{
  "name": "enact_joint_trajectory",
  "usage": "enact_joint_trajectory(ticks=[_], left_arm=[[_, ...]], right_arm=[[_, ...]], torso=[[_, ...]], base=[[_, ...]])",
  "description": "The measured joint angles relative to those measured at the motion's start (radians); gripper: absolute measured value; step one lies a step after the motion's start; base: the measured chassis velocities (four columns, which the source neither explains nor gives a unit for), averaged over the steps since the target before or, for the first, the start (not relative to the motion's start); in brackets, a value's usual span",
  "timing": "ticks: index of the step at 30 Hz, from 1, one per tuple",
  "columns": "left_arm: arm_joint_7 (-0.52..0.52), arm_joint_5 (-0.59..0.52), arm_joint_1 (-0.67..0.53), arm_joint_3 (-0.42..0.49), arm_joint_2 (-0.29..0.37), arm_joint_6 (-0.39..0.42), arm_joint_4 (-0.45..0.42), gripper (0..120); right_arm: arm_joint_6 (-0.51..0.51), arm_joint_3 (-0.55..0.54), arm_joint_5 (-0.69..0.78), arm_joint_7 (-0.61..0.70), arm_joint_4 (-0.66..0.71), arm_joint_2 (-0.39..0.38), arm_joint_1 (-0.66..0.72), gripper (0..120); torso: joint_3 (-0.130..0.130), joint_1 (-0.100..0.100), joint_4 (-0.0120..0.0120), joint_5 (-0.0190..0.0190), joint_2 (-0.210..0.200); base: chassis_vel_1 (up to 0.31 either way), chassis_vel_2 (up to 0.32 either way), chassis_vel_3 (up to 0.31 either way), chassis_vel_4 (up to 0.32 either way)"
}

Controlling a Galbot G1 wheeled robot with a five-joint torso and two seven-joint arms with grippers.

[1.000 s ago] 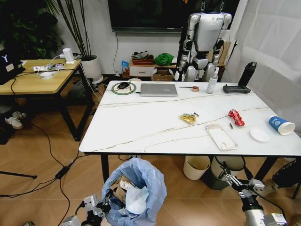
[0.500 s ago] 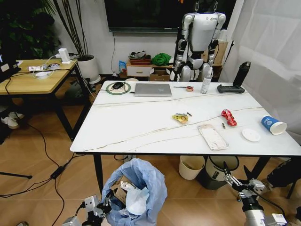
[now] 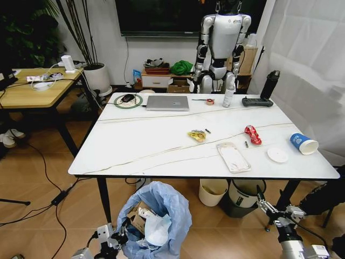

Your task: Pick up the trash bin and place the trash from the table into it.

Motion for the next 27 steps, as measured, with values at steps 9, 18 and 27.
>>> enact_joint_trajectory(ticks=[9, 18, 27], left_arm=[[0.000, 0.005, 0.000, 0.005, -0.005, 0.000, -0.001, 0], [0.001, 0.007, 0.003, 0.005, -0.006, -0.002, -0.002, 0], [0.004, 0.009, 0.021, -0.001, -0.013, -0.006, -0.005, 0]], right_arm=[[0.001, 0.001, 0.000, -0.003, 0.000, -0.001, 0.001, 100], [0.005, 0.001, -0.004, -0.021, 0.000, -0.009, 0.001, 100], [0.016, -0.042, -0.024, -0.052, 0.011, -0.075, 0.010, 100]], torso=[[0.000, 0.000, 0.0000, 0.0000, 0.000], [0.000, 0.000, 0.0000, 0.0000, 0.000], [0.000, 0.000, 0.0001, 0.0003, 0.000]], base=[[-0.070, -0.078, 0.071, 0.066], [-0.105, -0.095, 0.102, 0.091], [-0.068, -0.075, 0.062, 0.061]])
